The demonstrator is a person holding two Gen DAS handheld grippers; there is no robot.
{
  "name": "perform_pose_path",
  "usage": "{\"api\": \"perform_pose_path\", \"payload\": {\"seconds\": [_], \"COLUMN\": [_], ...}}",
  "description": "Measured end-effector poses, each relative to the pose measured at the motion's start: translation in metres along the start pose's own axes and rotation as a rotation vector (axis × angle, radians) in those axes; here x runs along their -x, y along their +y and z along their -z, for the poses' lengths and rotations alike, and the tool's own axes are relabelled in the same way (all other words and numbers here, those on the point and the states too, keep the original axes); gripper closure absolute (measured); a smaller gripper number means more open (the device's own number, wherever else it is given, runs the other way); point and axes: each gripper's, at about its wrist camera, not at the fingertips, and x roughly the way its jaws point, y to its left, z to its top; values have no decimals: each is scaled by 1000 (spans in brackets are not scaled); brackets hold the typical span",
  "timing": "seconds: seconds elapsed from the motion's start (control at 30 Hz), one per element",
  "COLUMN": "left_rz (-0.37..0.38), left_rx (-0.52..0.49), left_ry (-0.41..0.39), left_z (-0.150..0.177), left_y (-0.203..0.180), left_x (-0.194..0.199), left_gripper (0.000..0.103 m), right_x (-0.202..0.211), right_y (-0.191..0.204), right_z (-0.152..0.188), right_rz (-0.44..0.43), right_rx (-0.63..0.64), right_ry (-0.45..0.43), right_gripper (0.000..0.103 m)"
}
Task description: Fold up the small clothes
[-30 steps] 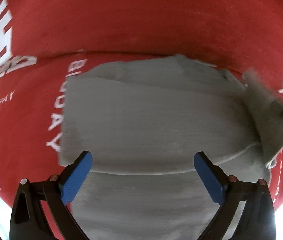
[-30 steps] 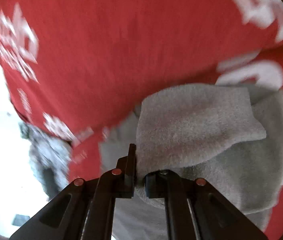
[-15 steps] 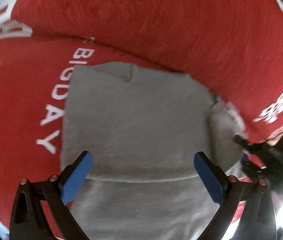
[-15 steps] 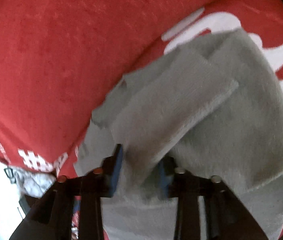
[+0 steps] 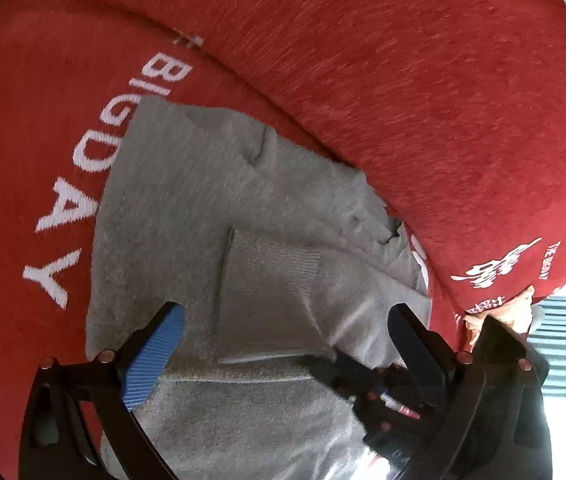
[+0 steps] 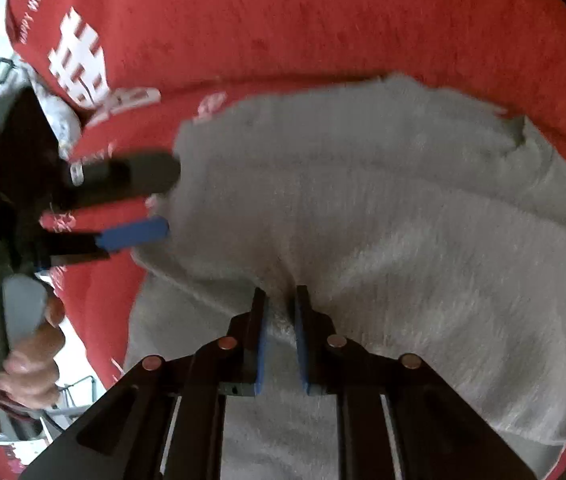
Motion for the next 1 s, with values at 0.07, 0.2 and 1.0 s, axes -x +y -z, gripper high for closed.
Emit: {"api": "perform_pose_path", "payload": {"seconds": [0.07,0.2,1.0], "left_rz": [-6,-29,-136], "left_rx": [-3,-29,-156], "left_ry": [9,33,49], "left_z": [2,6,37], "left_y": [-1,-11,-49], "left_x": [-4,-12,-26], "left_gripper": [1,1,87], "right_x": [4,28,131], "right_y": [-12,-51,-246], "right_z": [10,34,137], "right_rz": [-50,-100,-63], "right_rx": [-75,-251,-881], "right_ry": [4,-32,-318], "right_gripper": [79,59,96]}}
